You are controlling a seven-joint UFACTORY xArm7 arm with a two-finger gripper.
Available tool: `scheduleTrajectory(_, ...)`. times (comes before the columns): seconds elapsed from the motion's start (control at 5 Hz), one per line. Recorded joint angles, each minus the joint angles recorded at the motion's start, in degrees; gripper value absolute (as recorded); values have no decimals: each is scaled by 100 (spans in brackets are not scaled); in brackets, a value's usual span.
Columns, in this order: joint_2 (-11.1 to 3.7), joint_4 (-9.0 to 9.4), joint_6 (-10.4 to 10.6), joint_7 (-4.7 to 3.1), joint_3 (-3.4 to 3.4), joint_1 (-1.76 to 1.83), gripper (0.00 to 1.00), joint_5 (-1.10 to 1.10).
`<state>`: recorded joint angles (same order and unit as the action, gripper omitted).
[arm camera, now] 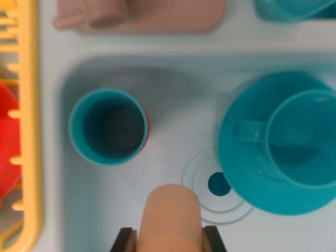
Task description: Pick detergent from the sink
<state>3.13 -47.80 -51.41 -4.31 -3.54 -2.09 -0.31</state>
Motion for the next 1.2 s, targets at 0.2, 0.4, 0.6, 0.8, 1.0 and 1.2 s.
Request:
scheduleTrajectory(0.2, 0, 0, 0, 0, 0, 0, 100, 0)
scheduleTrajectory(0.4, 67, -174, -240, 3, 2, 1, 100, -3)
scheduleTrajectory(0.6, 67, -174, -240, 3, 2, 1, 100, -3)
scheduleTrajectory(0.8, 134, -351, -486, 6, 5, 1, 100, -7)
scheduleTrajectory(1.0, 134, -351, -486, 6, 5, 1, 100, -7)
scheduleTrajectory(1.2, 206, -539, -746, 9, 7, 2, 100, -10)
